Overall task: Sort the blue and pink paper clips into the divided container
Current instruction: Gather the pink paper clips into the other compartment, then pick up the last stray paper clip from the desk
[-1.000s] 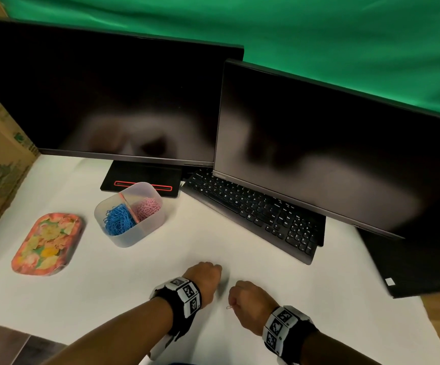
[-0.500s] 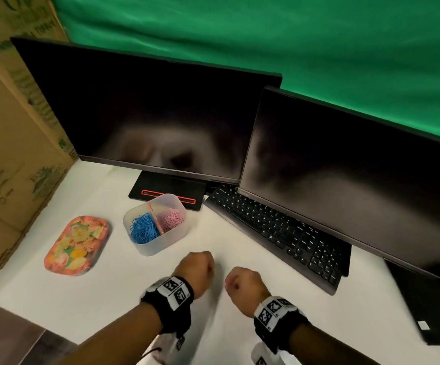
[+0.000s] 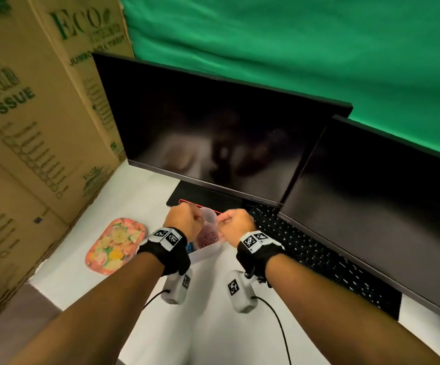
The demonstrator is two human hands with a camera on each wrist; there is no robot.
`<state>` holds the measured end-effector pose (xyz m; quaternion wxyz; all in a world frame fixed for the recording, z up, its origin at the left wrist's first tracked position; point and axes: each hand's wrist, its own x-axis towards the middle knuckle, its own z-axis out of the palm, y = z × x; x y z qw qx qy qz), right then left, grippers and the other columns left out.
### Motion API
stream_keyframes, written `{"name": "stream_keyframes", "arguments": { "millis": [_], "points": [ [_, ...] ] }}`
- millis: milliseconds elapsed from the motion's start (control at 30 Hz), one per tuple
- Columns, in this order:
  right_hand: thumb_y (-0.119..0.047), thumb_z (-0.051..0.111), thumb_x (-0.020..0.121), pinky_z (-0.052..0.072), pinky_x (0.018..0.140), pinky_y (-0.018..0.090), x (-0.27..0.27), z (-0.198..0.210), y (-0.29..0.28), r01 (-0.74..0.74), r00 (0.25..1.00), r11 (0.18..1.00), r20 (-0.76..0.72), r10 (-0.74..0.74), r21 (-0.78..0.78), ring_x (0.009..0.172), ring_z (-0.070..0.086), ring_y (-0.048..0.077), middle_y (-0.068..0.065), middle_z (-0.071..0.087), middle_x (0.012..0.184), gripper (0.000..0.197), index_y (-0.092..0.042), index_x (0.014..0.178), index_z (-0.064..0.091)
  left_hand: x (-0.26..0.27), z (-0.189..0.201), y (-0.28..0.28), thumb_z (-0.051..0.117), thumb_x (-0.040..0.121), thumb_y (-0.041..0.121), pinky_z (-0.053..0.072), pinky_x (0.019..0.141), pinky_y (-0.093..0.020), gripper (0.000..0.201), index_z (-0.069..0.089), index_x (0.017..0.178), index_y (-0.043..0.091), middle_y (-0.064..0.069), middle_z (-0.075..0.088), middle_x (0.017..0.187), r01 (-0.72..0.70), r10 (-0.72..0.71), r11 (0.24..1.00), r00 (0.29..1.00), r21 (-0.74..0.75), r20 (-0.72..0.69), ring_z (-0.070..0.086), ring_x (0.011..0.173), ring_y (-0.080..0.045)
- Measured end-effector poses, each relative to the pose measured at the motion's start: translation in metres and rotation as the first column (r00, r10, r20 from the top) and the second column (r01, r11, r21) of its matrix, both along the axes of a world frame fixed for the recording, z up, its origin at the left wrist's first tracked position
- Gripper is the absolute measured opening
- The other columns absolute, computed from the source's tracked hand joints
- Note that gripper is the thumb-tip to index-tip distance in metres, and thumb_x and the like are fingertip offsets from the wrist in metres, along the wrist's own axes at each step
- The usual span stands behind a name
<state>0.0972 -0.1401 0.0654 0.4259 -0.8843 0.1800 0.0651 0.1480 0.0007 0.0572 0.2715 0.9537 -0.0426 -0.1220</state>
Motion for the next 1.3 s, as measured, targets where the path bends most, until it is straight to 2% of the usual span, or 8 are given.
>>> {"name": "stream_keyframes", "arguments": {
  "millis": [67, 167, 267, 433, 567, 733, 1000, 1300],
  "points": [
    [-0.008, 0.055, 0.08, 0.059, 0.071, 0.035, -0.006, -0.006, -0.006, 0.025, 1.0, 1.0, -0.015, -0.025, -0.001, 0.075, 0.069, 0.028, 0.006, 0.074, 0.079, 0.024, -0.02, 0.074, 0.075, 0.005, -0.002, 0.025, 0.066, 0.081, 0.028, 0.052, 0.078, -0.029, 0.008, 0.069, 0.087, 0.024, -0.001, 0.071, 0.088, -0.058, 0.06, 0.997, 0.998, -0.055, 0.035, 0.066, 0.087, -0.024],
    [-0.015, 0.053, 0.083, 0.051, 0.069, 0.024, -0.023, -0.021, -0.019, -0.043, 0.997, 0.99, -0.075, 0.033, -0.138, 0.077, 0.065, 0.023, 0.001, 0.074, 0.088, 0.024, -0.022, 0.085, 0.075, 0.01, -0.011, 0.075, 0.072, 0.077, 0.038, 0.048, 0.084, -0.034, 0.04, 0.06, 0.113, 0.024, -0.006, 0.058, 0.112, -0.142, 0.137, 0.985, 0.989, 0.098, 0.059, 0.058, 0.1, -0.026],
    [-0.027, 0.059, 0.087, 0.052, 0.082, 0.025, -0.051, -0.039, -0.028, -0.088, 0.989, 0.971, -0.132, 0.059, -0.22, 0.095, 0.066, 0.02, 0.0, 0.072, 0.103, 0.016, -0.025, 0.099, 0.069, 0.006, -0.026, 0.121, 0.076, 0.064, 0.054, 0.043, 0.097, -0.044, 0.082, 0.04, 0.134, 0.029, -0.01, 0.041, 0.134, -0.205, 0.23, 0.925, 0.972, 0.32, -0.043, 0.044, 0.12, -0.033],
    [-0.037, 0.056, 0.09, 0.035, 0.111, 0.03, -0.098, -0.063, -0.024, -0.367, 0.916, 0.859, -0.302, 0.266, -0.357, 0.135, 0.038, 0.018, -0.001, 0.041, 0.148, 0.045, -0.029, 0.134, 0.05, -0.013, -0.056, 0.155, 0.076, 0.043, 0.071, 0.039, 0.098, -0.049, 0.118, 0.019, 0.141, 0.036, -0.008, 0.03, 0.138, -0.112, 0.246, 0.845, 0.95, 0.523, -0.194, 0.034, 0.125, -0.036],
    [-0.045, 0.055, 0.09, 0.018, 0.119, 0.038, -0.127, -0.074, -0.021, -0.542, 0.813, 0.748, -0.464, 0.352, -0.383, 0.148, 0.009, 0.024, 0.003, 0.003, 0.162, 0.068, -0.034, 0.148, 0.023, -0.019, -0.065, 0.16, 0.079, 0.042, 0.063, 0.044, 0.095, -0.051, 0.12, 0.014, 0.14, 0.037, -0.01, 0.032, 0.131, -0.131, 0.256, 0.857, 0.948, 0.498, -0.191, 0.039, 0.118, -0.037],
    [-0.052, 0.054, 0.088, 0.014, 0.12, 0.041, -0.149, -0.082, -0.024, -0.571, 0.791, 0.728, -0.491, 0.364, -0.38, 0.149, -0.003, 0.023, 0.001, -0.01, 0.162, 0.079, -0.038, 0.151, 0.009, -0.012, -0.046, 0.161, 0.079, 0.046, 0.057, 0.044, 0.094, -0.045, 0.113, 0.02, 0.14, 0.036, -0.013, 0.036, 0.126, -0.223, 0.318, 0.897, 0.925, 0.381, -0.207, 0.039, 0.116, -0.037],
    [-0.052, 0.052, 0.089, 0.009, 0.121, 0.042, -0.169, -0.082, -0.03, -0.554, 0.806, 0.743, -0.467, 0.364, -0.376, 0.149, -0.007, 0.021, -0.003, -0.013, 0.161, 0.079, -0.038, 0.151, 0.007, 0.006, 0.015, 0.097, 0.085, 0.048, 0.048, 0.043, 0.098, -0.046, 0.109, 0.023, 0.138, 0.042, -0.009, 0.032, 0.131, 0.062, -0.059, 0.993, 0.998, 0.104, -0.027, 0.034, 0.122, -0.033],
    [-0.047, 0.055, 0.089, 0.007, 0.121, 0.043, -0.169, -0.082, -0.032, -0.548, 0.8, 0.767, -0.478, 0.364, -0.333, 0.149, -0.008, 0.02, -0.004, -0.013, 0.161, 0.078, -0.037, 0.151, 0.009, -0.01, 0.011, 0.029, 0.079, 0.051, 0.053, 0.044, 0.096, -0.044, 0.104, 0.023, 0.137, 0.039, -0.006, 0.028, 0.135, 0.412, -0.399, 0.813, 0.909, 0.412, -0.122, 0.039, 0.118, -0.032]
  ]
}}
